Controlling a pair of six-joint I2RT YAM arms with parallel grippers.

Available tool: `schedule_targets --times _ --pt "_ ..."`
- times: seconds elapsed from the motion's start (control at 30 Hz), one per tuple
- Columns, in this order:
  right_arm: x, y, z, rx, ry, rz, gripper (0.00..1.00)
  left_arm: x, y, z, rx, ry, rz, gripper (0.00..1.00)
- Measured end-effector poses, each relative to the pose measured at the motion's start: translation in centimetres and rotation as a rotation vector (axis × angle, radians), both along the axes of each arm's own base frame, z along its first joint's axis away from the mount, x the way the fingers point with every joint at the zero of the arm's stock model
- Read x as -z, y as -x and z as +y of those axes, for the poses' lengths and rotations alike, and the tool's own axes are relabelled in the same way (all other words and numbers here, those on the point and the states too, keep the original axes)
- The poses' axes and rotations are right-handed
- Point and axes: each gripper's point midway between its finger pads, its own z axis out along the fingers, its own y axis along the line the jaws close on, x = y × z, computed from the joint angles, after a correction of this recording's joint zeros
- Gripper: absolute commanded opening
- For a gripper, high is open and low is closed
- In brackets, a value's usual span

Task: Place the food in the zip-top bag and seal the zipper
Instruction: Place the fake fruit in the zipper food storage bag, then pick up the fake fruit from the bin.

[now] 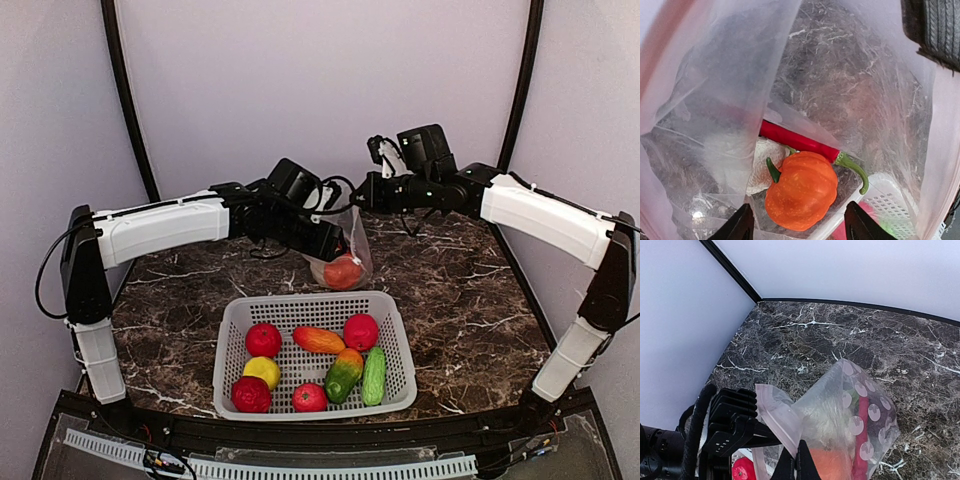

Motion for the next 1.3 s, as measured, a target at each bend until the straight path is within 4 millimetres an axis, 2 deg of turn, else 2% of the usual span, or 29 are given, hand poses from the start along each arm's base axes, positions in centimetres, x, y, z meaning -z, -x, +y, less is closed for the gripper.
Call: schedule_targets --times 0.23,0.3,0.4,0.5,0.63,0.7,0.73,0.83,0.97,1.13,1.3 --pt "0.0 0.0 0.0 0.000 0.000 0.000 0.00 -0.2 0.2 -0.3 0.013 0.016 0.005 0.64" --pt "0.0 0.0 0.0 0.000 0.000 0.000 0.00 -0.8 0.2 -0.3 0.014 0.040 -0.015 0.65" --pt "0.0 0.0 0.0 0.000 0.001 -0.001 0.00 -2.3 1.1 0.9 0.016 0.077 -0.053 0.67" --pt "0.0 0.0 0.0 -0.001 0.003 -0.002 0.00 -5.9 2.7 2.6 0.023 0.138 -0.118 0.69" --pt "0.0 0.0 0.0 -0.002 0.003 -0.004 0.00 -11.9 5.1 5.4 0.030 0.245 -0.226 0.71" --pt "0.0 0.0 0.0 -0.002 0.004 -0.005 0.00 -13.5 6.4 7.1 0.024 0.278 -0.256 0.73" --pt "0.0 0.0 0.0 -0.003 0.004 -0.005 0.00 -13.7 7.0 8.0 0.013 0.287 -0.260 0.73" --pt "0.0 0.0 0.0 -0.003 0.004 -0.005 0.00 -12.4 8.5 10.3 -0.023 0.277 -0.232 0.75" --pt "0.0 0.0 0.0 -0.003 0.004 -0.005 0.00 -6.9 10.3 12.6 -0.091 0.187 -0.106 0.75" --pt "0.0 0.0 0.0 -0.003 0.003 -0.005 0.00 -0.8 13.0 13.7 -0.151 0.074 0.054 0.73" --pt "0.0 0.0 0.0 -0.003 0.003 -0.005 0.00 3.6 14.9 14.7 -0.213 0.003 0.174 0.71"
